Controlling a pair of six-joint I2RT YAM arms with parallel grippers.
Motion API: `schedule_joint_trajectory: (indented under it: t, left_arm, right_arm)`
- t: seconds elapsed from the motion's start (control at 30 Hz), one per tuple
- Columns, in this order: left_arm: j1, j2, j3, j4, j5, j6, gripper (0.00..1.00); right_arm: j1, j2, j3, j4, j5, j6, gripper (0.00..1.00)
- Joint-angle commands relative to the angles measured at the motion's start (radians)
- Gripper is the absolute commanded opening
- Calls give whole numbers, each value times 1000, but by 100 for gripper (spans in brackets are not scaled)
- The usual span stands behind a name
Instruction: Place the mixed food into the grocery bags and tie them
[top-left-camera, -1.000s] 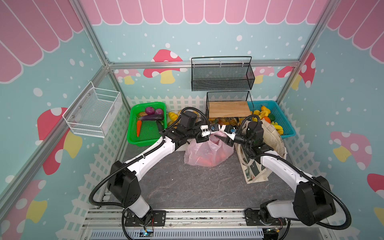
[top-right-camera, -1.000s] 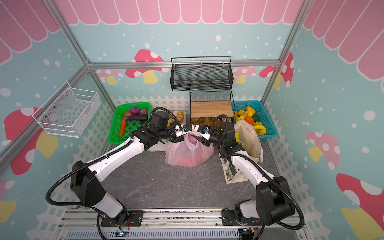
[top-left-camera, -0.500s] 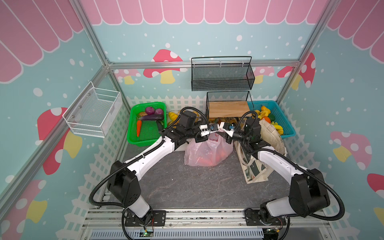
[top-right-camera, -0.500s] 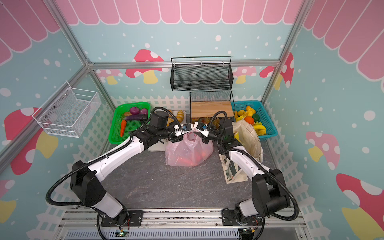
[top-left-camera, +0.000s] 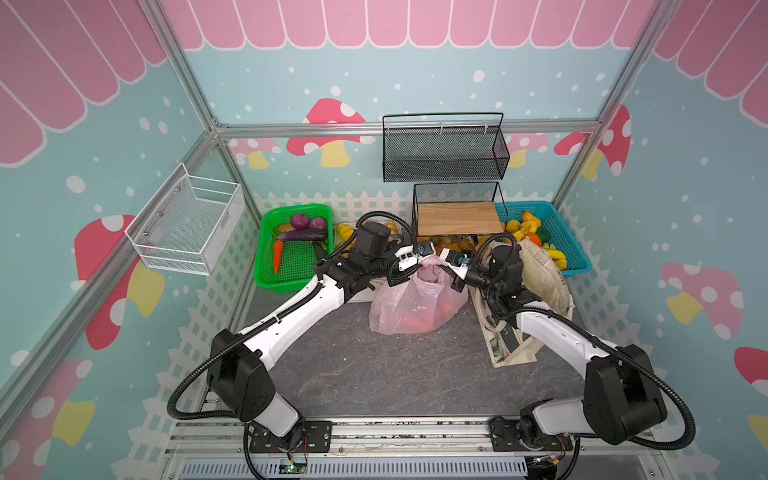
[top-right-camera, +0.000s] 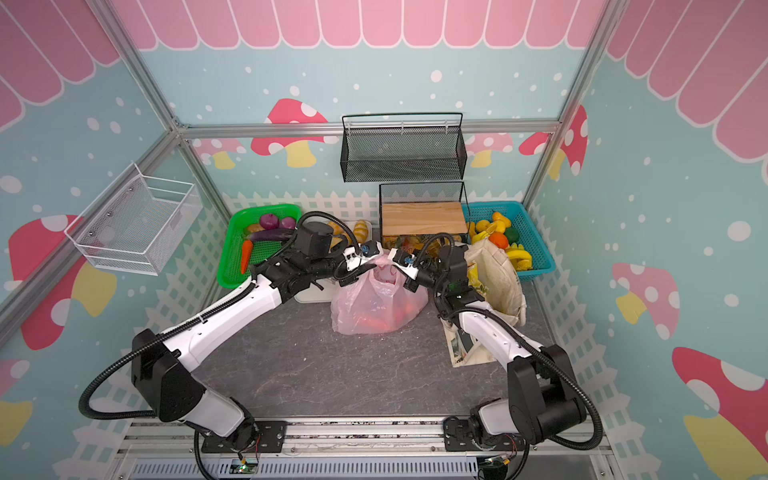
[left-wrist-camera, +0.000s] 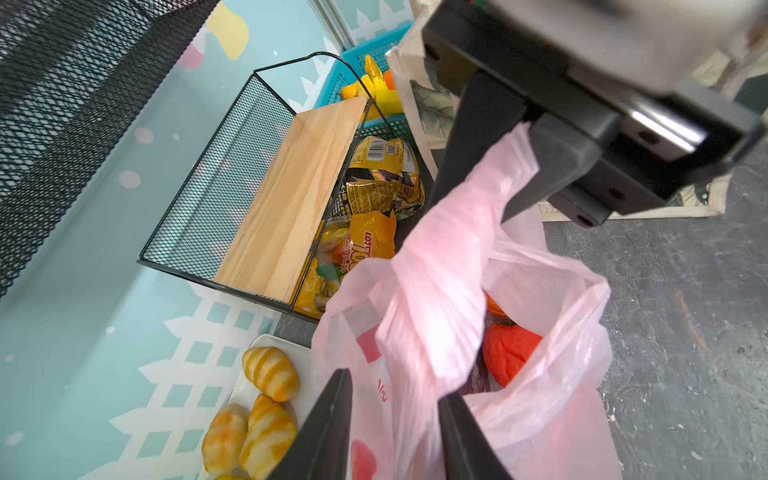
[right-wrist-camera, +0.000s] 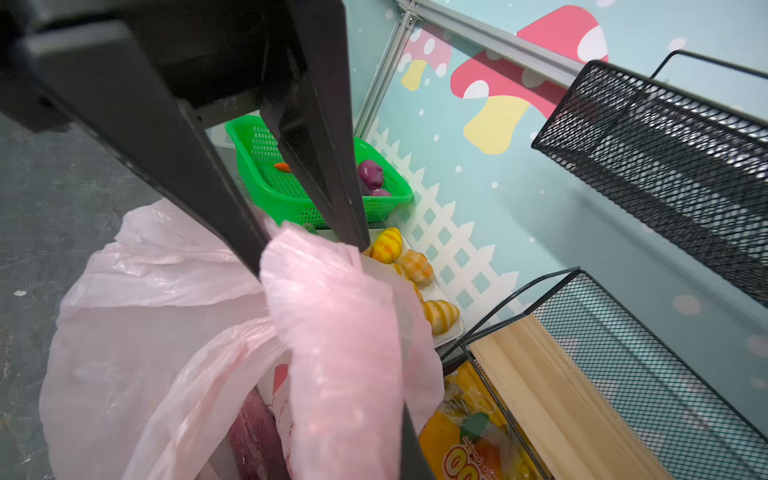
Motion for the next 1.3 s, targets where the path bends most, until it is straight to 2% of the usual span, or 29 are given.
schedule_joint_trajectory:
  t: [0.0, 0.03, 0.2, 0.3, 0.47, 0.7, 0.83, 1.2, 1.27]
  left_arm:
    - [6, 20, 58, -89, -35, -46, 34]
    - [6, 27, 76, -105, -32, -57, 33]
    - [6, 22, 114, -128, -3, -149, 8]
    - [6, -3, 109, -114, 40, -242, 1]
    - [-5, -62, 15, -35, 113, -391, 0]
    - [-13, -134, -88, 53, 164, -501, 0]
    - [-33, -156, -143, 120, 195, -567, 0]
    - [-114, -151, -290, 325, 78, -669, 0]
    - [-114, -151, -314, 374, 51, -682, 4]
  right_arm:
    - [12, -46, -31, 101, 21, 10, 0]
    - [16, -52, -37, 111, 33, 11, 0]
    - [47, -77, -75, 164, 169, -12, 0]
    - [64, -93, -115, 261, 234, 16, 0]
    - [98, -97, -167, 426, 300, 105, 0]
    - [121, -82, -202, 525, 379, 107, 0]
    - [121, -69, -217, 589, 337, 146, 0]
    - [121, 19, -218, 741, 125, 378, 0]
    - [121, 29, -222, 749, 88, 399, 0]
